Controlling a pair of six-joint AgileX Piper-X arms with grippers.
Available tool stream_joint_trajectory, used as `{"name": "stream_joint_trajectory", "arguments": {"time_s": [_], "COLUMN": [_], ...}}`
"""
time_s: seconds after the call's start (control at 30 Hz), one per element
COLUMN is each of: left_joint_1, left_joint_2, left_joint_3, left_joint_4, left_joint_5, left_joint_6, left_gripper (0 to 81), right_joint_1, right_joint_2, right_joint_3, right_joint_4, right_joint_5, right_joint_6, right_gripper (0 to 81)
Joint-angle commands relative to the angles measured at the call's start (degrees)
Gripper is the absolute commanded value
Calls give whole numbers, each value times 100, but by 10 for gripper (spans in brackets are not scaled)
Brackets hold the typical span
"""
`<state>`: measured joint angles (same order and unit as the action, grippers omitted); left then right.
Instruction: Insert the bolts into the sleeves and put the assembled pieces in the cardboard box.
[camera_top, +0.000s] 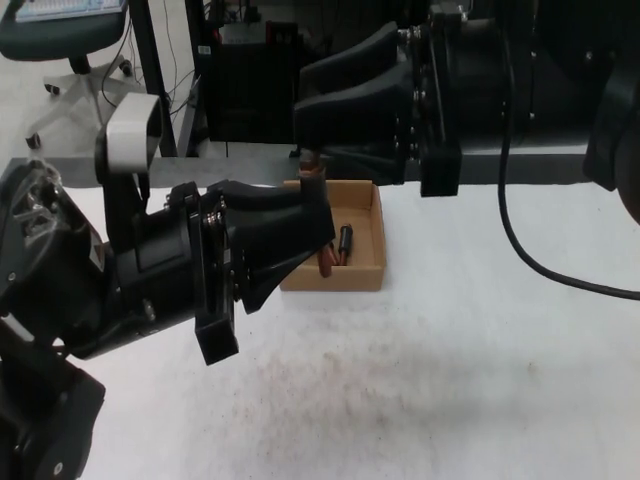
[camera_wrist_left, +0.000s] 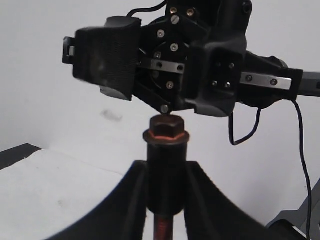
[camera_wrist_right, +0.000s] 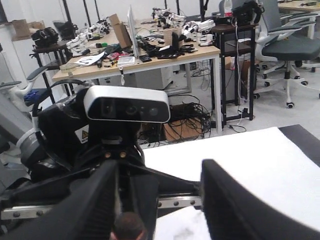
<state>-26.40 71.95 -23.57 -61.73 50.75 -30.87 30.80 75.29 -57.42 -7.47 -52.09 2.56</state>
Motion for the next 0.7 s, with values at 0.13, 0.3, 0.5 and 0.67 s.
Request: {"name": "stream_joint_trajectory", "arguments": {"time_s": [0.13, 0.3, 0.5, 0.67], "left_joint_1": [19, 19, 19, 19], "left_joint_2": [-65, -65, -65, 124], "left_joint_3": [-66, -66, -502, -1720], "left_joint_4": [-98, -59, 1190, 4581], "left_joint_5": [-47, -47, -254, -1486], "left_joint_6": [-40, -40, 133, 1558], "left_gripper": [2, 2, 2, 2], "right_joint_1": [-97, -446, -1041, -1564], "right_joint_2": [-27, -27, -27, -27], "right_joint_3": [-10, -10, -20, -20], "right_joint_4": [-1524, -2711, -2008, 138], "right_joint_5": [243, 334, 547, 547], "right_joint_6": [1292, 2360, 2869, 2791], "right_gripper": [449, 97, 8, 8]}}
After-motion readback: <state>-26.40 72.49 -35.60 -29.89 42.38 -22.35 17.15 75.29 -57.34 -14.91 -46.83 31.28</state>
